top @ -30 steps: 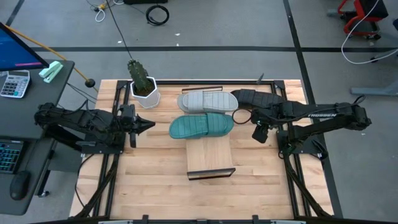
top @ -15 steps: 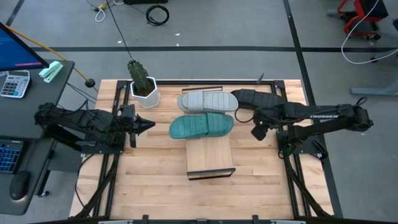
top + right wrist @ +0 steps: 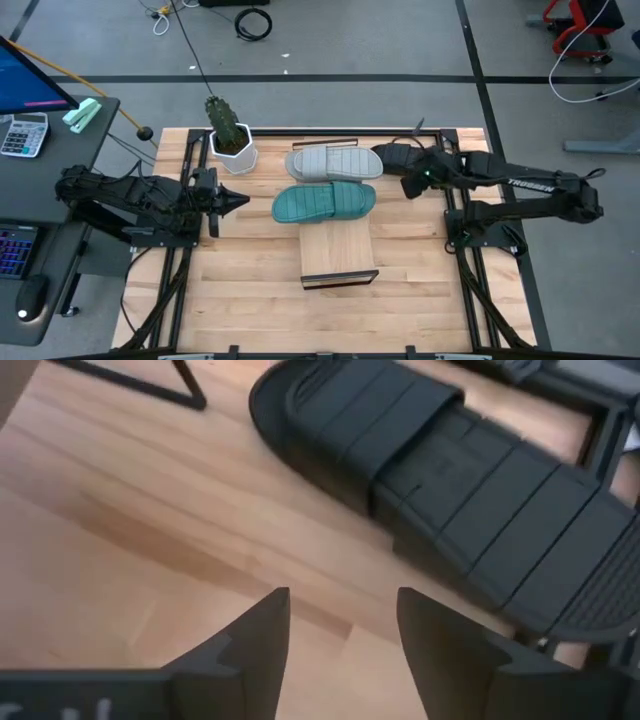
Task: Pick and place slippers onto the shelf
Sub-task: Put the black pair of slippers on the shelf
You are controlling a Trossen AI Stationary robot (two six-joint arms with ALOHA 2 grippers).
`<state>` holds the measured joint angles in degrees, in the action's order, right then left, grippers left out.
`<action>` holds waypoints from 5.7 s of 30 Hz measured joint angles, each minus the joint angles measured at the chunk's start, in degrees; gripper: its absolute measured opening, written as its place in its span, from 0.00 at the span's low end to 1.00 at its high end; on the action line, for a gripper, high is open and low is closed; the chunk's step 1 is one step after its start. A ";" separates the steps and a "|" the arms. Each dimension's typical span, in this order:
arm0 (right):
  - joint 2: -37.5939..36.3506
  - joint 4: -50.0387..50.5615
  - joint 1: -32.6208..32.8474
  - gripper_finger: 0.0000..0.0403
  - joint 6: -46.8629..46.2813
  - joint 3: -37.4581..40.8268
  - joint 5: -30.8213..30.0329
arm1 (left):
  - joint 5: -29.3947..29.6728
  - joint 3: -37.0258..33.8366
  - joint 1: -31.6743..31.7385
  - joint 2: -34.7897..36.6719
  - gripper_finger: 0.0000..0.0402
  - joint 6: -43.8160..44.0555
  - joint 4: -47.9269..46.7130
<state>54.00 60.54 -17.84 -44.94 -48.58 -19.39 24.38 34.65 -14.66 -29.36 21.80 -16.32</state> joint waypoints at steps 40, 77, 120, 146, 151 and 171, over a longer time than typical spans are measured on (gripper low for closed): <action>11.82 -10.70 -24.54 0.47 5.67 -0.17 10.09 | 0.00 0.00 0.00 0.00 0.06 0.05 0.00; 11.95 -39.63 -27.32 0.57 -16.96 16.20 8.51 | 0.00 0.00 0.02 0.01 0.06 0.09 -0.02; 23.52 -54.63 -27.48 0.58 -13.09 16.16 12.50 | 0.00 0.00 0.00 0.00 0.02 0.55 -0.02; 21.11 -55.06 -27.35 0.11 -12.04 16.40 12.35 | 0.02 0.00 0.00 0.02 0.05 0.57 -0.02; 18.98 -54.93 -27.21 0.11 -12.60 16.44 13.34 | 0.02 0.00 0.01 0.01 0.07 0.46 -0.07; 12.24 -56.51 -27.44 0.09 -12.45 16.29 7.83 | 0.02 0.00 0.01 0.02 0.06 0.15 -0.09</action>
<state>66.24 4.03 -45.28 -57.39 -32.29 -11.56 24.40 34.65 -14.64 -29.34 21.95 -16.40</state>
